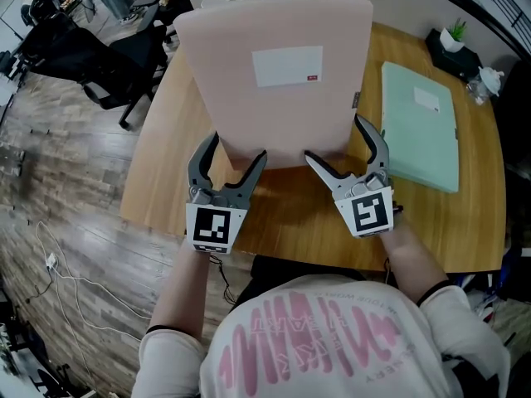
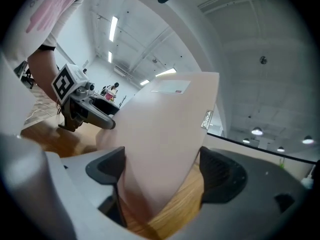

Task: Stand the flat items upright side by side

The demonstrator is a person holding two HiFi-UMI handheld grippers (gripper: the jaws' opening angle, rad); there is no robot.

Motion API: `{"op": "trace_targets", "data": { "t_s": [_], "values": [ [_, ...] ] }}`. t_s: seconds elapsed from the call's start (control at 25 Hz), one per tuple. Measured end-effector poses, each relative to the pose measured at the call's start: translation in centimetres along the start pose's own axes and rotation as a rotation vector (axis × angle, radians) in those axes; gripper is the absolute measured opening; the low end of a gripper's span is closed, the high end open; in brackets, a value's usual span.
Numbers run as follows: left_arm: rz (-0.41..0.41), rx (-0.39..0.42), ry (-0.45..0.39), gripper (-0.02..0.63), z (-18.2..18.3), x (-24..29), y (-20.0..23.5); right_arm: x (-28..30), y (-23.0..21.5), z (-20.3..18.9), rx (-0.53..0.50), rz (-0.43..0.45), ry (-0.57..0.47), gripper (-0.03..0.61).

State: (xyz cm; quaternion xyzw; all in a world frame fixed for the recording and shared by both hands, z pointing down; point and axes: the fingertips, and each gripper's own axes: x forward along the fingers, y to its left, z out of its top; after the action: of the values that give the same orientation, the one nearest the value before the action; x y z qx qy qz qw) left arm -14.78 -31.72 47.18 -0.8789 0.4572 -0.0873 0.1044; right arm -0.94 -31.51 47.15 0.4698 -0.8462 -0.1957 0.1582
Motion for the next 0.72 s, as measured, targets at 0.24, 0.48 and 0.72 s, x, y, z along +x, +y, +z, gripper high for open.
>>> {"op": "trace_targets", "data": {
  "t_s": [0.24,0.48,0.72],
  "values": [
    [0.002,0.026,0.035,0.353,-0.5,-0.3,-0.2,-0.3,0.4,-0.1,-0.023,-0.011,0.029,0.459],
    [-0.016,0.038,0.117,0.339,-1.2,-1.0,-0.9,-1.1,1.2,-1.1,-0.033,0.006,0.116,0.46],
    [-0.035,0.083,0.16,0.328,-1.3,-1.8,-1.0,-1.8,2.0,-1.8,-0.05,0.029,0.193,0.459]
  ]
}}
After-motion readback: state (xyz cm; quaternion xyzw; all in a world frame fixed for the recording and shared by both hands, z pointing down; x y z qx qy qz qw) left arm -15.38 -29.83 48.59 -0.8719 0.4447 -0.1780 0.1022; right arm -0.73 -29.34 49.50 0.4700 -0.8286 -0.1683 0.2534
